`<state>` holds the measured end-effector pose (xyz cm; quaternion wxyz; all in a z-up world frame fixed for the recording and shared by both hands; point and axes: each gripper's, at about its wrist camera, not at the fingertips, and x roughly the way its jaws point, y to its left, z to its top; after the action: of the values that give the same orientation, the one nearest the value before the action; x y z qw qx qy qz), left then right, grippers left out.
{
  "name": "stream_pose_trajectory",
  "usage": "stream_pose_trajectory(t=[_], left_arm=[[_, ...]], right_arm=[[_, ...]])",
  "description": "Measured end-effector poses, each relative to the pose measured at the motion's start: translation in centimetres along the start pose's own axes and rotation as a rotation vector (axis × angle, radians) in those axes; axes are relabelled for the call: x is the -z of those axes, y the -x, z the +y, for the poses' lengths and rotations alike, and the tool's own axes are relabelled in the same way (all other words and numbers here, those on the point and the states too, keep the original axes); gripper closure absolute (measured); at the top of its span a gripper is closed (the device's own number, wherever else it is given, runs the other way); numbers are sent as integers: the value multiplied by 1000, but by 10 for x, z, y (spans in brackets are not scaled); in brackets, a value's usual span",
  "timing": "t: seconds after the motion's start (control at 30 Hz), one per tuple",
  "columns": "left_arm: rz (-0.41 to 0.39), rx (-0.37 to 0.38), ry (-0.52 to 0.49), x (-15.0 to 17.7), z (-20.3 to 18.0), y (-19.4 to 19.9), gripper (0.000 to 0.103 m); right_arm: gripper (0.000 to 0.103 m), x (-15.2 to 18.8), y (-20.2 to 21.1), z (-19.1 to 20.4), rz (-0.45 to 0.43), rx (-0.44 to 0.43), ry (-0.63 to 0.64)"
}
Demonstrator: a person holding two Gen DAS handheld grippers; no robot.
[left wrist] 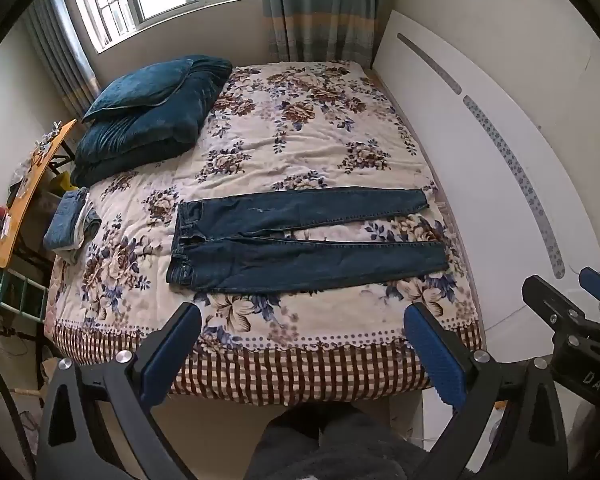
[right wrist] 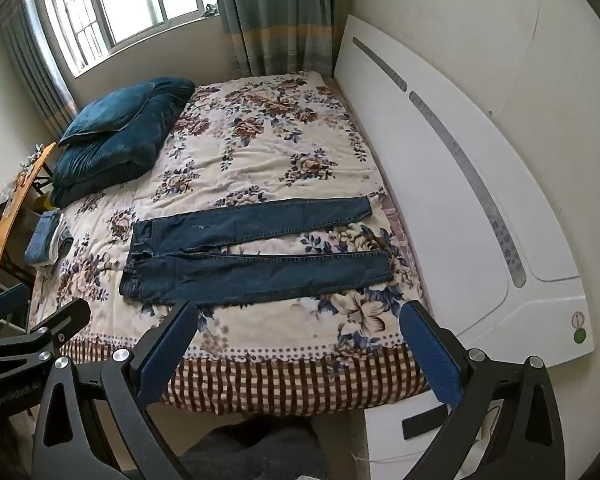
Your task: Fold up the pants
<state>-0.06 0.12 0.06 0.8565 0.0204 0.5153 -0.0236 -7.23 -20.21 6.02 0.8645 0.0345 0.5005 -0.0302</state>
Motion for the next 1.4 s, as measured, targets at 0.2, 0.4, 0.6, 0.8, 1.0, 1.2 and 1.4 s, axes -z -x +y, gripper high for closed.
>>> stream_pose_trajectory(t=[0.2,0.4,0.6,0.8,1.0,1.2,1.4], left_arm=[[-4,-19,-4,0,-1,2,0],[-10,-26,3,-3,-11,4,0],[-14,-29,9,-5,-6,8,0],[-15,-30,6,-4,-6,10,0],[-16,-28,5,-6,-3,11,0],[-16,-30,4,-7,-3,11,0],[-16,-33,3,-9,0,11,0]], right_arm=[[1,-2,1,-2,-1,12,6],[1,-3,0,-5,-4,9,8],[1,-3,4,-6,-5,2,3],[1,-6,5,-8,-4,-1,3],[1,-11,10,-3,-4,-1,2],[1,-11,11,-3,-7,-3,1],[1,-12,11,-4,-4,-6,0]])
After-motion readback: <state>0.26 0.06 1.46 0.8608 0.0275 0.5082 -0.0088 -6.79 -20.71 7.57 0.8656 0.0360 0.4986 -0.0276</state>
